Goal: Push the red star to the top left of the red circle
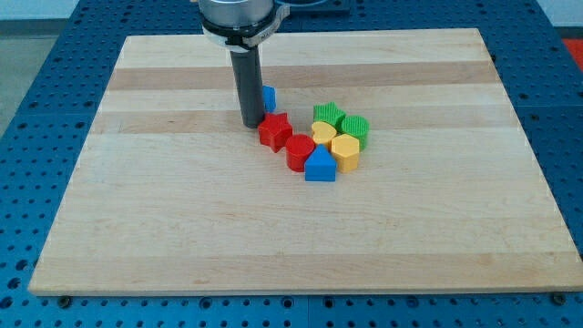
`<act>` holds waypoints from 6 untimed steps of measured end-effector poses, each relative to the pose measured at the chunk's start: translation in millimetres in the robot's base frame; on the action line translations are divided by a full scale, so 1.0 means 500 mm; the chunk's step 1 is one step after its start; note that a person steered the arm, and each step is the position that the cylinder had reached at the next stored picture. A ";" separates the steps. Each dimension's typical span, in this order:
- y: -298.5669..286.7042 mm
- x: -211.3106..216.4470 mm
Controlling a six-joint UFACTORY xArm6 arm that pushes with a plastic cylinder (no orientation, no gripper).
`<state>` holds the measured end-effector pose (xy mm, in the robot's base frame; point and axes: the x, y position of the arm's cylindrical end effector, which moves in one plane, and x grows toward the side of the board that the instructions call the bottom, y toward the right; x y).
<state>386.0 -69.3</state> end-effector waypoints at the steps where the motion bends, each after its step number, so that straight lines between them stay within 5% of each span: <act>1: 0.013 -0.002; 6: 0.036 0.002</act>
<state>387.1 -51.1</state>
